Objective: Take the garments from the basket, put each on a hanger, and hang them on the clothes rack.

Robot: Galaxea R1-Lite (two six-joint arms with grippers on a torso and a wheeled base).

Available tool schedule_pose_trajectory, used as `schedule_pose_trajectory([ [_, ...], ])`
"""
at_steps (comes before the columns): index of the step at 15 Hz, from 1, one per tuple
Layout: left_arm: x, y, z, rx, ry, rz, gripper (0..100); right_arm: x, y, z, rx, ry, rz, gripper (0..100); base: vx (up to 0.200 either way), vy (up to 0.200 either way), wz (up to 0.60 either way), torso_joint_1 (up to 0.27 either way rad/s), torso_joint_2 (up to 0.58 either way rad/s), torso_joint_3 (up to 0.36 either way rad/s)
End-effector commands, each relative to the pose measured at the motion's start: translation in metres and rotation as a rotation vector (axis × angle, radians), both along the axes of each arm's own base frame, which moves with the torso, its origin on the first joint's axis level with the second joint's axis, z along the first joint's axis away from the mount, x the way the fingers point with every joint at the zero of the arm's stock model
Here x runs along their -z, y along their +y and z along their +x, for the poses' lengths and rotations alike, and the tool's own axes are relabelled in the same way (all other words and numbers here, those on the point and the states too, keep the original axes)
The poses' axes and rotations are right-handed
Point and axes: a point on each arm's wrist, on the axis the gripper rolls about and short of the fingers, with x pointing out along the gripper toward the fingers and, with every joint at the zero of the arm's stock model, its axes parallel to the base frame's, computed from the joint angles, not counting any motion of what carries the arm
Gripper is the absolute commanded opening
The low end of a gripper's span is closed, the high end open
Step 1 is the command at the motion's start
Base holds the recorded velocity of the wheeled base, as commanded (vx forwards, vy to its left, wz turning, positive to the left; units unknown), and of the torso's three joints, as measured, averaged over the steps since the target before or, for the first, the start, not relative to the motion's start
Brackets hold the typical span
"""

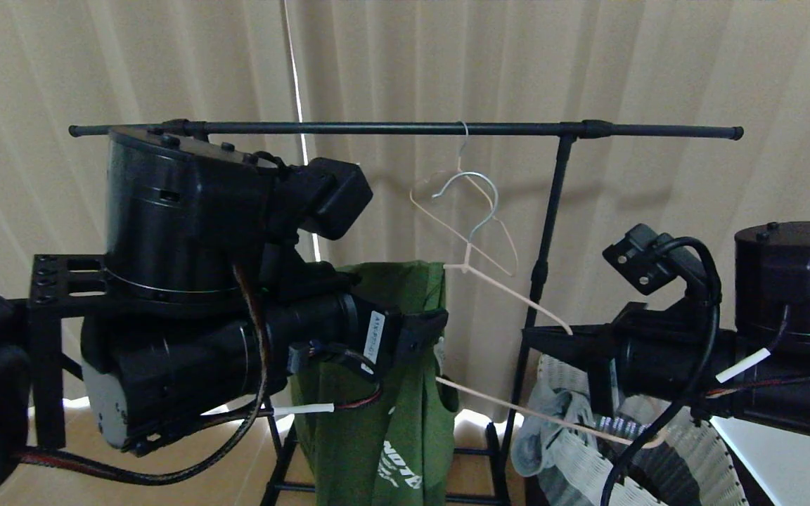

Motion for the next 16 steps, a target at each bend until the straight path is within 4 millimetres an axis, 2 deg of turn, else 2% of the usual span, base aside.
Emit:
schedule_pose_trajectory([
  [1, -0.003, 0.008, -0.006, 0.004, -0.018, 0.005, 100, -0.005, -0.007, 0.000, 0.021, -0.019, 0.008, 0, 0.000, 0.000, 0.00, 0.000, 0.00, 0.000],
  [4, 0.003, 0.030, -0.006, -0.007, -0.082, 0.121, 100, -0.007, -0.022, 0.006, 0.068, -0.051, -0.021, 0, 0.000, 0.000, 0.00, 0.000, 0.00, 0.000],
  [6, 0.003, 0.034, -0.002, -0.016, -0.113, 0.137, 100, -0.006, -0.024, 0.005, 0.067, -0.044, -0.031, 0, 0.000, 0.000, 0.00, 0.000, 0.00, 0.000],
  [7, 0.004, 0.044, 0.011, -0.051, -0.236, 0.175, 100, -0.003, -0.024, 0.004, 0.064, -0.017, -0.048, 0, 0.000, 0.000, 0.00, 0.000, 0.00, 0.000],
  [8, 0.004, 0.049, 0.017, -0.056, -0.318, 0.208, 100, -0.002, -0.024, 0.004, 0.060, -0.014, -0.055, 0, 0.000, 0.000, 0.00, 0.000, 0.00, 0.000],
  [10, 0.012, 0.055, 0.029, 0.010, -0.464, 0.247, 100, -0.001, -0.023, 0.005, 0.037, -0.031, -0.086, 0, 0.000, 0.000, 0.00, 0.000, 0.00, 0.000],
  [12, 0.022, 0.064, 0.032, 0.099, -0.521, 0.332, 100, -0.001, -0.023, 0.004, 0.002, -0.030, -0.072, 0, 0.000, 0.000, 0.00, 0.000, 0.00, 0.000],
  [16, 0.030, 0.060, 0.031, 0.235, -0.534, 0.336, 100, -0.005, -0.024, -0.003, -0.040, -0.047, -0.055, 0, 0.000, 0.000, 0.00, 0.000, 0.00, 0.000],
])
